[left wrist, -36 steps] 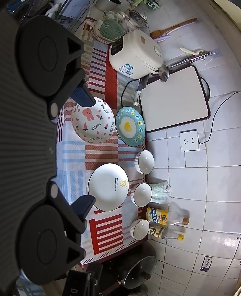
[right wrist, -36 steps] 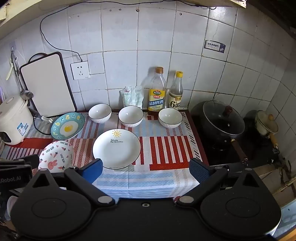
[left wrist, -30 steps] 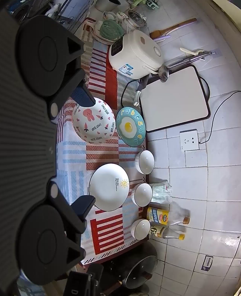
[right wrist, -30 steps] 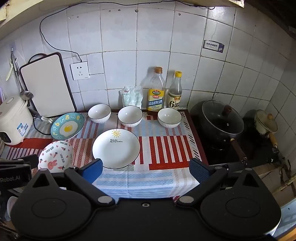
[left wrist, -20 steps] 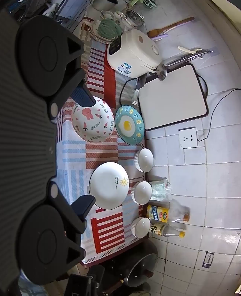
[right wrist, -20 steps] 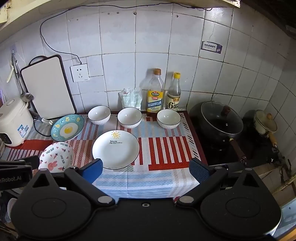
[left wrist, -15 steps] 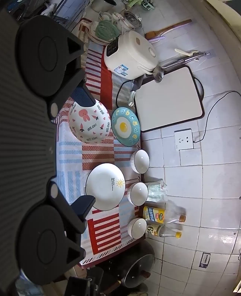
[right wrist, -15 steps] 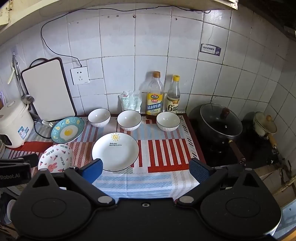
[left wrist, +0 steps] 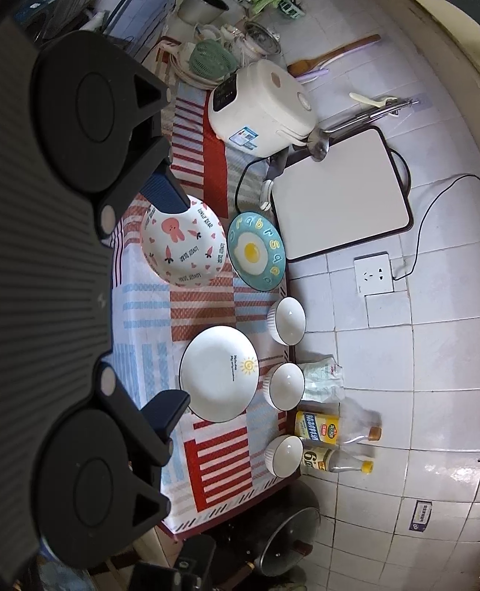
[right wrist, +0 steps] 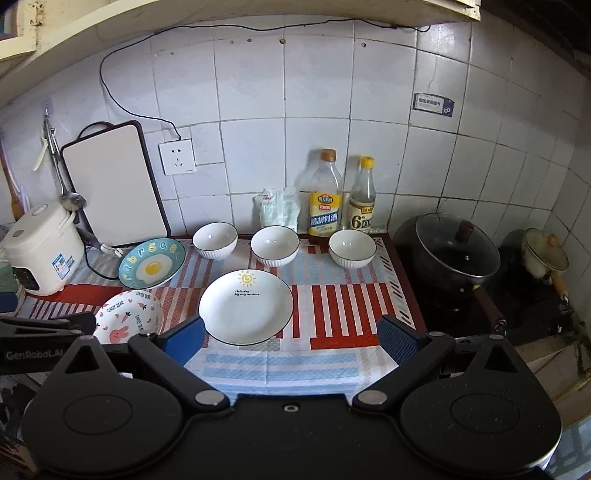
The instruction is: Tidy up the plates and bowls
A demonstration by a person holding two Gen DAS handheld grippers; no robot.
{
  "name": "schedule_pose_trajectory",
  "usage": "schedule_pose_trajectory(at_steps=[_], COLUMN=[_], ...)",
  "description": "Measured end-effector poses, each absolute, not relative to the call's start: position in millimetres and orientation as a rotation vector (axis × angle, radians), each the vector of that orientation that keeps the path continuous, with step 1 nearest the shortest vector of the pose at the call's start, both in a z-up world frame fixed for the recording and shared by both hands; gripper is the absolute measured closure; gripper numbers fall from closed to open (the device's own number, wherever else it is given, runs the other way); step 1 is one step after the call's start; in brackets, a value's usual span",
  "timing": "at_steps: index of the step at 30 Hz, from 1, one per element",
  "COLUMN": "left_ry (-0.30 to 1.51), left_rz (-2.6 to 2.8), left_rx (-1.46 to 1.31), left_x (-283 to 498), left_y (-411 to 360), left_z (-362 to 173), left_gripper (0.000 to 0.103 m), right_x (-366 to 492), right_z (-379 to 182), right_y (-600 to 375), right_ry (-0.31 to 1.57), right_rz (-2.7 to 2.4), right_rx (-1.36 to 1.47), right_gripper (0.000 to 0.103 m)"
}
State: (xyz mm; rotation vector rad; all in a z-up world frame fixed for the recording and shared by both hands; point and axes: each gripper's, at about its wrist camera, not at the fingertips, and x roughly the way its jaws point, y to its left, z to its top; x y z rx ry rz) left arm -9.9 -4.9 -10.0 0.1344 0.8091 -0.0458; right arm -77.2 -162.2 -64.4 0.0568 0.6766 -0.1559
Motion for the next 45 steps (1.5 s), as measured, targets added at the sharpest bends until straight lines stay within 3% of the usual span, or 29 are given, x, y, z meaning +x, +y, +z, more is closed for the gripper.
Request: schedule_pose_trajectory(at_steps=[45], left_ry=[0.897], left_rz=[-0.131], left_rx=[0.141], left_x=[9.6], left_y=[-0.2], left_z=[-27.4], left_gripper=[0.000], right_x=[-61.3], right_z=[-85.1], right_y=[-165.1], right_ry=[0.723], right_rz=[-0.232], right_rx=[0.026], right_gripper=[0.002])
